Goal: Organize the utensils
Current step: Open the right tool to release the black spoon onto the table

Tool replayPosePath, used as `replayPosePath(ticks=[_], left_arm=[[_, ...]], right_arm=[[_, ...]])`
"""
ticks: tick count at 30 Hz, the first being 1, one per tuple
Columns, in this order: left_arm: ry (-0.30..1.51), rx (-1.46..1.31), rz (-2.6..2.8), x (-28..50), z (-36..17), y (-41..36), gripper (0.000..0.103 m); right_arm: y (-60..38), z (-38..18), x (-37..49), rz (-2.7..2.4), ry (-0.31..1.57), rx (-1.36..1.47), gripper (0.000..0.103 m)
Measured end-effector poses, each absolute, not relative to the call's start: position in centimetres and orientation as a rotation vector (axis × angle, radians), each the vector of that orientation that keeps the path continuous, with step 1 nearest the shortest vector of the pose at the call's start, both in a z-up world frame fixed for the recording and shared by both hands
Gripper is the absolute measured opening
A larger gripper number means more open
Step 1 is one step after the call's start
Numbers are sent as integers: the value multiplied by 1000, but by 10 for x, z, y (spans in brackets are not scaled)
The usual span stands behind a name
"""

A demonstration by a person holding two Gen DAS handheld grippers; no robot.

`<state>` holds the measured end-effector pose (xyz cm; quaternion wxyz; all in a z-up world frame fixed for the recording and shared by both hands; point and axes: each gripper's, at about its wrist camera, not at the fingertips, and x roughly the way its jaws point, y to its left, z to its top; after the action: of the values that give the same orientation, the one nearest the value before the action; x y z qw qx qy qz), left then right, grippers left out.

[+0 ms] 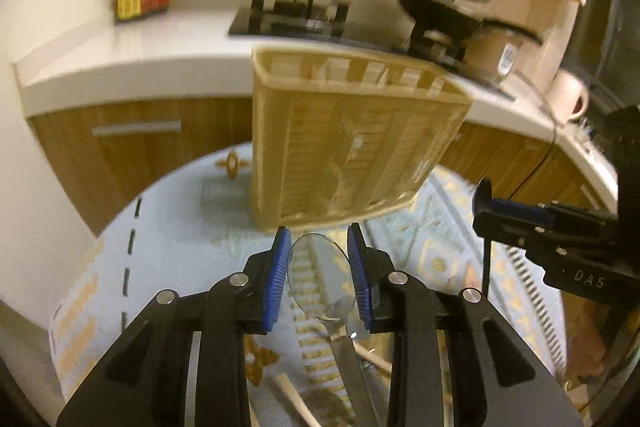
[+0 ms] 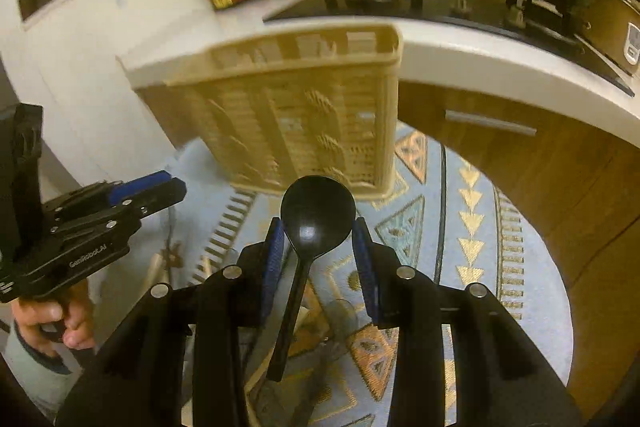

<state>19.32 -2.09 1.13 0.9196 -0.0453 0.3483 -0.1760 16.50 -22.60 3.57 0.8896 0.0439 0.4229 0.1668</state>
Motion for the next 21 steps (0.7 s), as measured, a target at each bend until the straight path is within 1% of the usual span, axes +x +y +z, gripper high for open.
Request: replayPosePath(ticks=[1,2,6,10,12,13,14,16,19,21], left_arm=[[696,-98,-369,187,17,-18,27],[664,-105,-378,182,24,-15,27],[569,-115,-388,167,49,-11,26],[545,-104,-394,164,58,-10,26],[545,-101,-391,162,60,-6,26],[546,-104,-387,162,59,-2,26],[548,-112,-384,163,58,2,26],[565,-131,-390,166,55,8,26],[575,-129,-393,167,50,12,26],[576,-127,-403,167,48,11,26]], right_arm=[[-228,39,163,350,857,94,15],[-232,42,163,359,834,96,7],[-238,71,156,347,761,86,7],[-232,62,164,402,788,84,8],[-228,52,168,422,835,83,14],[-226,46,172,443,865,92,24],[-224,41,174,456,883,98,42],[-219,34,176,469,895,95,66],[-215,30,174,455,901,77,66],[-215,22,178,407,950,58,66]])
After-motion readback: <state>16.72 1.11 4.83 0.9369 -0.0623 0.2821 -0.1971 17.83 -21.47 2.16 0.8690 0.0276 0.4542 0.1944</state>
